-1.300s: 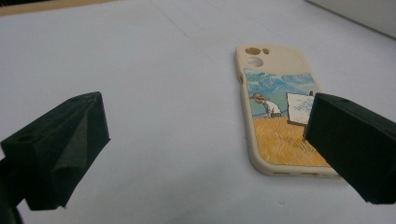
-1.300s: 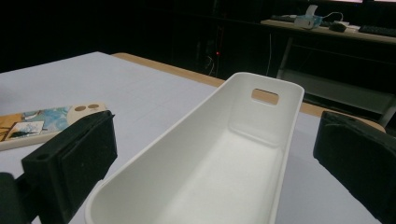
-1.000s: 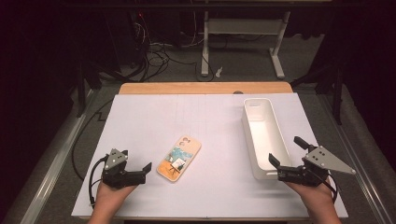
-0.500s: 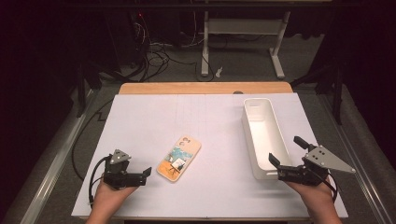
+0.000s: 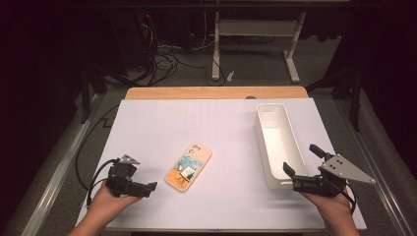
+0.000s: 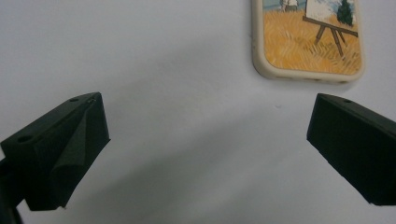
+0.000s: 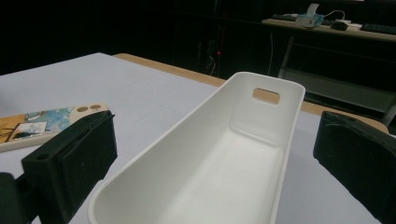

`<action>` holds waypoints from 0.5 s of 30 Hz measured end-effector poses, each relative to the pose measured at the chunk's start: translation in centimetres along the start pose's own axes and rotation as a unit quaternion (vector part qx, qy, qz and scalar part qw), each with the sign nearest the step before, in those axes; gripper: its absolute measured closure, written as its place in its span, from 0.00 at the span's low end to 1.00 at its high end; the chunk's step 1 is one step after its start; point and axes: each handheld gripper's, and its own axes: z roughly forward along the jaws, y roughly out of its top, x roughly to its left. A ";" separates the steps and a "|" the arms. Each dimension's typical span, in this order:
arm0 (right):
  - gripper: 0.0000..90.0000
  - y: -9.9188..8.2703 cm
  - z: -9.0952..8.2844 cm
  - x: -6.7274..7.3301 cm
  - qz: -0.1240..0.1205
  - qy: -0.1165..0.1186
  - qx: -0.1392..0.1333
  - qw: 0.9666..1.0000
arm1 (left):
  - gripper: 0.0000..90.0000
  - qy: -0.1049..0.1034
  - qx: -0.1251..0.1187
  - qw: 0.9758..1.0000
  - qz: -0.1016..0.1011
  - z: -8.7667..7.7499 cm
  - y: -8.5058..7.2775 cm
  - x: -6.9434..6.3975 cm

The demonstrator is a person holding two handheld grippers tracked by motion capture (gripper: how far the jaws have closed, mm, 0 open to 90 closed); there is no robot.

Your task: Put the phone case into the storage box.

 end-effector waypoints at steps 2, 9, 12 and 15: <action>0.00 0.0 0.0 0.0 -0.001 0.000 0.001 1.000 | 0.00 -0.001 0.021 1.000 -0.004 0.0 0.2 0.3; 0.00 -0.1 -0.1 0.0 0.000 0.000 0.001 1.000 | 0.00 0.002 0.071 0.997 0.004 -0.3 1.5 0.2; 0.00 -0.1 -0.1 0.0 0.001 0.000 0.000 1.000 | 0.00 0.002 0.087 0.996 0.007 -0.2 1.9 -0.1; 0.00 0.0 -0.1 0.0 0.003 0.000 0.000 1.000 | 0.00 0.005 0.112 0.994 0.016 0.0 2.7 -0.8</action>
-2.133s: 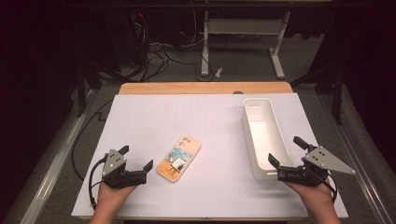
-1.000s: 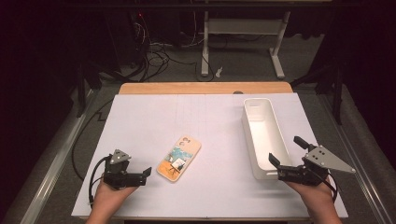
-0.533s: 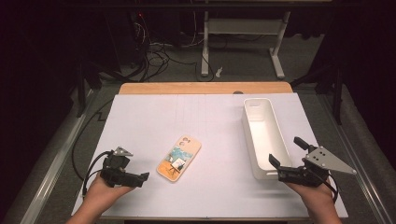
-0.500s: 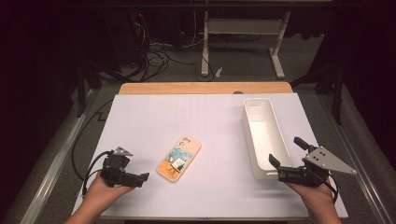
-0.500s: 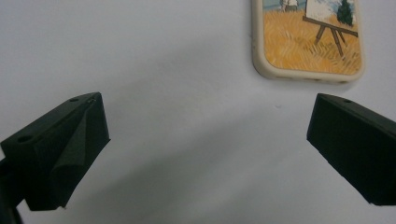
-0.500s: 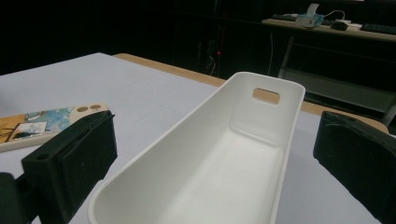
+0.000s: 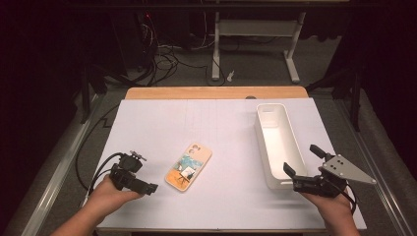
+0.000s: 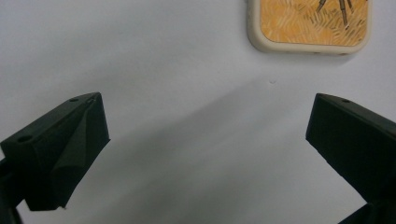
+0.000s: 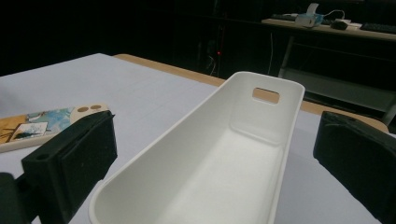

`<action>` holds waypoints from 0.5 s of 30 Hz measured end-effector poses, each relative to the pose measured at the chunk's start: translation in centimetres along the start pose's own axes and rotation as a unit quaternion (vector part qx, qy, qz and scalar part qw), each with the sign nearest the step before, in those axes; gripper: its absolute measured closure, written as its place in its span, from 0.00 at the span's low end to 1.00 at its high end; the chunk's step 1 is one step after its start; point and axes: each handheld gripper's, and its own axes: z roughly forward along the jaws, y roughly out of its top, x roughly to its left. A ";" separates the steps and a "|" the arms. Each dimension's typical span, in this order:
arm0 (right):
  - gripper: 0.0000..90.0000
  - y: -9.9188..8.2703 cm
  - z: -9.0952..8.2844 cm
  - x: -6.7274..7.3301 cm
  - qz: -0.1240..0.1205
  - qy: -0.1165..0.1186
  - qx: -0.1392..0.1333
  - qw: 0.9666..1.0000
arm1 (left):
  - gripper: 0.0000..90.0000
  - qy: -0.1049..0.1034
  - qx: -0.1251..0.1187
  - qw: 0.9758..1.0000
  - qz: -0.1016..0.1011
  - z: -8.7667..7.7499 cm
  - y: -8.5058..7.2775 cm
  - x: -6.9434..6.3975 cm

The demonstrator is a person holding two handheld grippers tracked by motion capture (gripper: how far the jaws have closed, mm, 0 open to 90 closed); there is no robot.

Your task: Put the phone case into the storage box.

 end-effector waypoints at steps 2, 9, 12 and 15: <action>0.00 0.0 0.0 0.0 -0.002 0.001 0.000 1.000 | 0.00 0.002 0.006 1.000 0.004 0.0 0.5 -0.2; 0.00 0.0 0.0 0.0 -0.001 0.001 -0.001 1.000 | 0.00 0.000 0.025 1.000 0.012 0.2 2.3 -1.1; 0.00 0.0 0.0 0.0 -0.001 0.001 0.000 1.000 | 0.00 -0.002 0.026 1.000 0.013 0.3 2.8 -1.3; 0.00 0.0 0.0 0.1 -0.002 0.002 -0.001 1.000 | 0.00 -0.012 0.033 0.999 0.013 0.5 3.7 -1.6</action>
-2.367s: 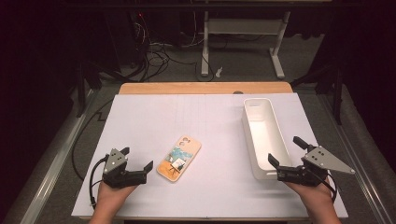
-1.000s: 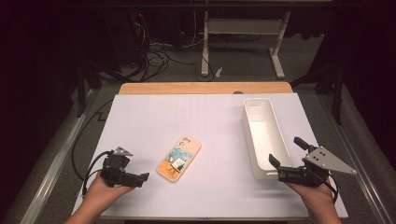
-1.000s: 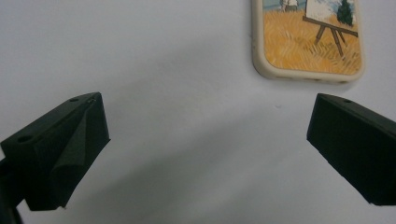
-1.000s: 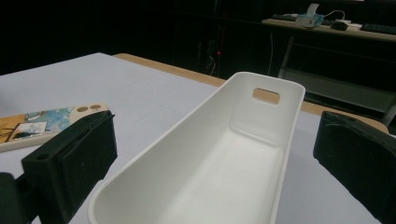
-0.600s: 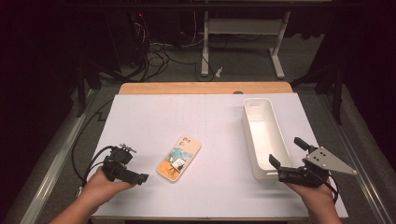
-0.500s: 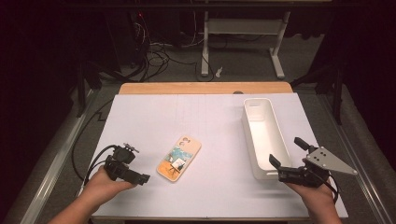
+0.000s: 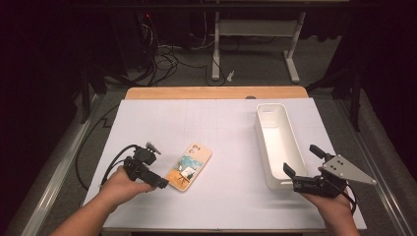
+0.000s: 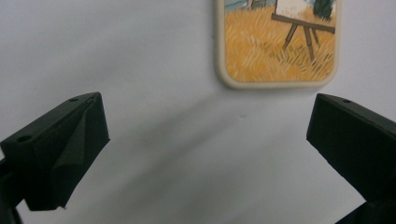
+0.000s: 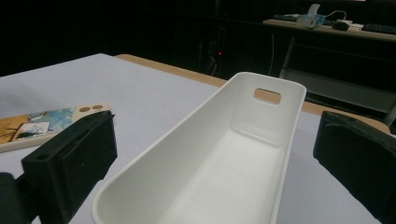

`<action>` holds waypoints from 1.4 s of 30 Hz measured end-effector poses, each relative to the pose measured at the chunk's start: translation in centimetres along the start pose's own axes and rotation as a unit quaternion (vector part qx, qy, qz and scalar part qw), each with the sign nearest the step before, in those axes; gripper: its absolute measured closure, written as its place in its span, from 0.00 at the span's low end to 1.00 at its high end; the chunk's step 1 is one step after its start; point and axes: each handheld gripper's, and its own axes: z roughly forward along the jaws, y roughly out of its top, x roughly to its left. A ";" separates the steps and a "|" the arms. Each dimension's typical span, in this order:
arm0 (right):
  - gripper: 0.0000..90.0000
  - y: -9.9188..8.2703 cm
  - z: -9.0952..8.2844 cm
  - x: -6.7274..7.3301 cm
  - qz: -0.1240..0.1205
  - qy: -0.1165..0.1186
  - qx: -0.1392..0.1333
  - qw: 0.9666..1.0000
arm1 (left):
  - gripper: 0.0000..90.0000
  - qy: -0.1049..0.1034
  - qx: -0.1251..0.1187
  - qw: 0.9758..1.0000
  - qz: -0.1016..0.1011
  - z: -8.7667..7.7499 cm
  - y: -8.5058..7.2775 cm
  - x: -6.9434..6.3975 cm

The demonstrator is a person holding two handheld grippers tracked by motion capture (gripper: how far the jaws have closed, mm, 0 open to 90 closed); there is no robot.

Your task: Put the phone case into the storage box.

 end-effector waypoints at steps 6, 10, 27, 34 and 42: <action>0.00 -0.1 0.0 0.0 0.003 0.000 0.001 1.000 | 0.00 -0.005 0.018 1.000 0.007 0.4 1.6 -0.6; 0.00 0.0 0.0 0.0 0.002 0.000 -0.001 1.000 | 0.00 -0.007 0.021 1.000 0.011 0.4 2.8 -1.0; 0.00 0.1 0.0 0.1 0.003 0.004 -0.003 1.000 | 0.00 -0.011 0.048 0.999 0.022 2.4 6.6 -3.0; 0.00 0.1 0.0 0.1 0.002 0.005 -0.004 1.000 | 0.00 -0.009 0.064 0.998 0.021 3.6 7.4 -3.5; 0.00 0.1 0.0 0.1 0.004 0.005 -0.004 1.000 | 0.00 0.000 0.082 0.996 0.020 4.8 8.2 -3.8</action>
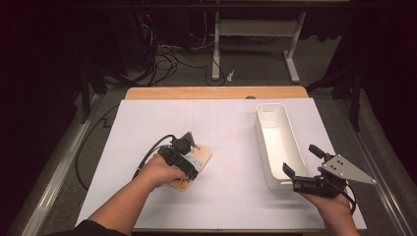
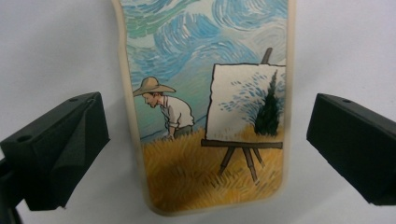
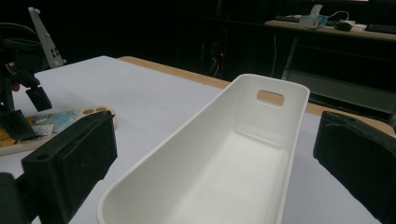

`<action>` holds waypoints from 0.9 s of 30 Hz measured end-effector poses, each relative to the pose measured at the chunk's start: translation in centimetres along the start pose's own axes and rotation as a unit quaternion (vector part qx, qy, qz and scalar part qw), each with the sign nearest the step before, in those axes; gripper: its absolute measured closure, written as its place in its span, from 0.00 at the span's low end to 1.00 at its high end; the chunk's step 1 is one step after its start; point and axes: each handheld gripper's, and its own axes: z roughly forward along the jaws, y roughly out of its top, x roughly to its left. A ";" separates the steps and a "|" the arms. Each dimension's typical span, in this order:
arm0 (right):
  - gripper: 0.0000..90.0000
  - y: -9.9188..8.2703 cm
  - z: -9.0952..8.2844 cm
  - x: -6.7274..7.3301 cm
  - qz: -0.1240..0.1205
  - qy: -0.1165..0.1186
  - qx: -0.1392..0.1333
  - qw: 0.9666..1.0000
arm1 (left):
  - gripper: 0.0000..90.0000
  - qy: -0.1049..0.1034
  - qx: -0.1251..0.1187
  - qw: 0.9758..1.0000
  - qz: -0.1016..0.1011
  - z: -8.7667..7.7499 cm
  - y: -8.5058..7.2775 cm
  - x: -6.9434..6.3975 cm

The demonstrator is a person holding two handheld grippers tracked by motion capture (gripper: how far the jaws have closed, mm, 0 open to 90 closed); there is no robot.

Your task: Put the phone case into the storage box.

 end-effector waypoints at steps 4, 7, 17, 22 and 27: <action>0.00 0.0 0.0 0.0 -0.001 0.001 0.000 1.000 | 0.00 0.010 0.012 1.000 -0.003 0.8 0.2 -0.2; 0.00 0.0 0.0 0.0 0.001 0.000 0.000 1.000 | 0.00 0.013 0.014 1.000 -0.003 0.9 0.5 -0.4; 0.00 0.0 0.1 0.0 0.001 0.001 0.000 1.000 | 0.01 0.031 0.024 0.999 -0.002 1.6 0.9 -0.9; 0.00 0.0 0.0 0.0 -0.001 0.002 -0.001 1.000 | 0.01 0.038 0.026 0.999 0.000 1.7 1.0 -1.1; 0.00 0.0 0.0 0.0 0.000 0.001 -0.001 1.000 | 0.01 0.041 0.026 0.999 0.001 1.7 0.9 -1.1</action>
